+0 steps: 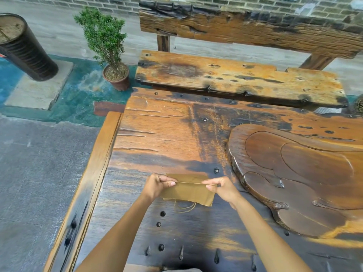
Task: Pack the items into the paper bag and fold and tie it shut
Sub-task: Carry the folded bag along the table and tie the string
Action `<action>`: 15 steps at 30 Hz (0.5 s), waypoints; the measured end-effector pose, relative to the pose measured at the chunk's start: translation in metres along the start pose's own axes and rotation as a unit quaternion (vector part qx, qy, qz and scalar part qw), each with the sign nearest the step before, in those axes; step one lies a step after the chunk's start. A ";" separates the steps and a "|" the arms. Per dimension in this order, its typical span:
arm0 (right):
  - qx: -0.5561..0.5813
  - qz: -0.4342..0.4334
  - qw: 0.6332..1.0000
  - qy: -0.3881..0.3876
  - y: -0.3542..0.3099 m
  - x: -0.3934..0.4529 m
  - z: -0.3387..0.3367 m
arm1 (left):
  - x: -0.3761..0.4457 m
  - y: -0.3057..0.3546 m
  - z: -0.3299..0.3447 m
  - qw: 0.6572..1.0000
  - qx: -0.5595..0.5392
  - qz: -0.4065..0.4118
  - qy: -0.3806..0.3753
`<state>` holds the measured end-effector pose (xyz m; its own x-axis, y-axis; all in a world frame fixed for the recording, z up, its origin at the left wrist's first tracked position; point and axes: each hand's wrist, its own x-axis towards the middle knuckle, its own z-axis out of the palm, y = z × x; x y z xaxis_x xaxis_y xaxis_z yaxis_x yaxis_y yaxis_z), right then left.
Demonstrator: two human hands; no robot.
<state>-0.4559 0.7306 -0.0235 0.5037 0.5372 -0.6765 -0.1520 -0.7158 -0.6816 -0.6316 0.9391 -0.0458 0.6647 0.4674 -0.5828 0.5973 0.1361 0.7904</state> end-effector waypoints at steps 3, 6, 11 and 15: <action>0.008 -0.001 0.999 0.041 0.004 -0.002 -0.003 | -0.003 -0.003 -0.007 0.999 -0.033 -0.022 0.008; 0.022 -0.003 0.997 0.074 0.007 -0.003 -0.002 | -0.008 -0.003 -0.013 0.999 -0.035 -0.023 0.001; 0.036 -0.001 0.996 0.081 0.007 -0.010 0.000 | -0.012 -0.001 -0.015 0.999 -0.045 -0.017 0.000; -0.007 -0.027 0.998 0.060 0.010 -0.017 -0.003 | -0.017 0.000 -0.016 0.995 -0.084 -0.023 0.040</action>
<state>-0.4636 0.7134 -0.0183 0.6092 0.5192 -0.5995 -0.1095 -0.6936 -0.7120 -0.6500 0.9449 -0.0324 0.5957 0.5250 -0.6079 0.5381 0.3010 0.7873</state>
